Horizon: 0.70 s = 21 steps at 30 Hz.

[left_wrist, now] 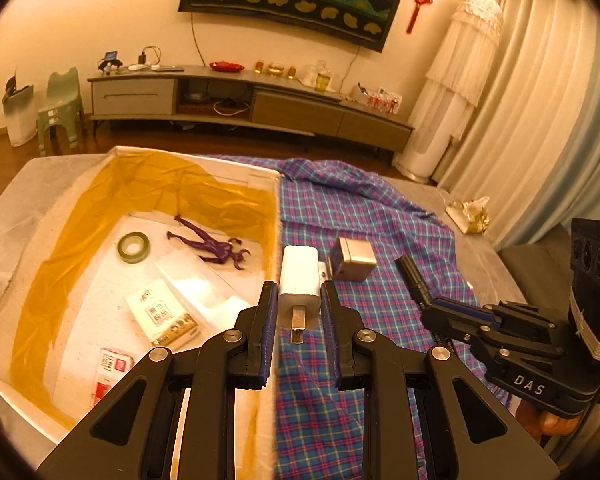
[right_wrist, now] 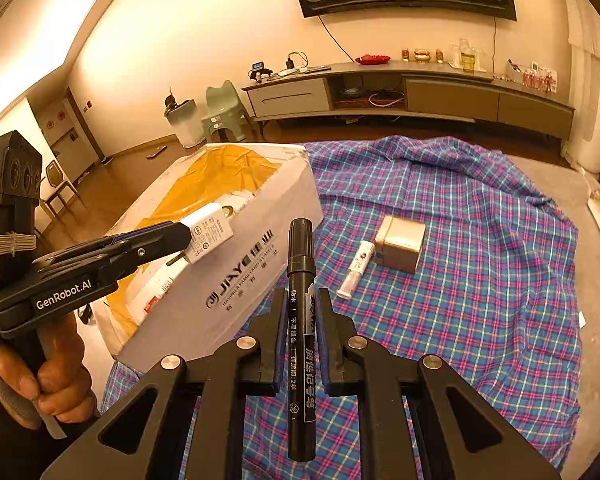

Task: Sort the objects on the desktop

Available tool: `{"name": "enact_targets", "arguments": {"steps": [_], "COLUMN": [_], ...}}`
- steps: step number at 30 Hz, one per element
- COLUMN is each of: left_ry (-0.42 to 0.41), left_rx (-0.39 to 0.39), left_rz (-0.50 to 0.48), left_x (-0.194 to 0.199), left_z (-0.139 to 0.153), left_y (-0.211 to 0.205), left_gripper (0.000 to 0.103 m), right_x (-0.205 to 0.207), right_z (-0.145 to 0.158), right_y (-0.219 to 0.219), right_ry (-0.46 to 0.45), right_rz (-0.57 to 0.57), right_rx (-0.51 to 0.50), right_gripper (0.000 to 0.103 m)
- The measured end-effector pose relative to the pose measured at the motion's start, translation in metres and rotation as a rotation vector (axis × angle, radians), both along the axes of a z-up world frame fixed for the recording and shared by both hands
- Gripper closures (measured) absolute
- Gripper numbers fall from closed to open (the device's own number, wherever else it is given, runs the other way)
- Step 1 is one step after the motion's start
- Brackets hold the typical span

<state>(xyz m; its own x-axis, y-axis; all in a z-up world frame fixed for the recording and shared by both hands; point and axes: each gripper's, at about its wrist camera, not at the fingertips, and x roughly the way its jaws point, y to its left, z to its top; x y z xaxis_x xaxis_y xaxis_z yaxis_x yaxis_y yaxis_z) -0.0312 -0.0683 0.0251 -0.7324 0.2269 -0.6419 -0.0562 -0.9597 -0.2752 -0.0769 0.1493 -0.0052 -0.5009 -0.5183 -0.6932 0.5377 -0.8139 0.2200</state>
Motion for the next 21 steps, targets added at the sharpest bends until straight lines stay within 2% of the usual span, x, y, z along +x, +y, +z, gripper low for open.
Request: {"name": "enact_targets", "arguments": {"steps": [8,21], "left_ry": [0.037,0.046], "left_rx": [0.035,0.064], "left_rz": [0.038,0.093], "left_x": [0.009,0.014], "left_z": [0.012,0.012], "left_y": [-0.033,-0.066], "left_gripper": [0.081,0.081], "right_x": [0.008,0.019], "right_z": [0.023,0.052], "right_y": [-0.029,-0.074], "right_ry": [0.043,0.1], "right_rz": [0.029,0.084], "right_rx": [0.019,0.057], "right_gripper": [0.088,0.088]}}
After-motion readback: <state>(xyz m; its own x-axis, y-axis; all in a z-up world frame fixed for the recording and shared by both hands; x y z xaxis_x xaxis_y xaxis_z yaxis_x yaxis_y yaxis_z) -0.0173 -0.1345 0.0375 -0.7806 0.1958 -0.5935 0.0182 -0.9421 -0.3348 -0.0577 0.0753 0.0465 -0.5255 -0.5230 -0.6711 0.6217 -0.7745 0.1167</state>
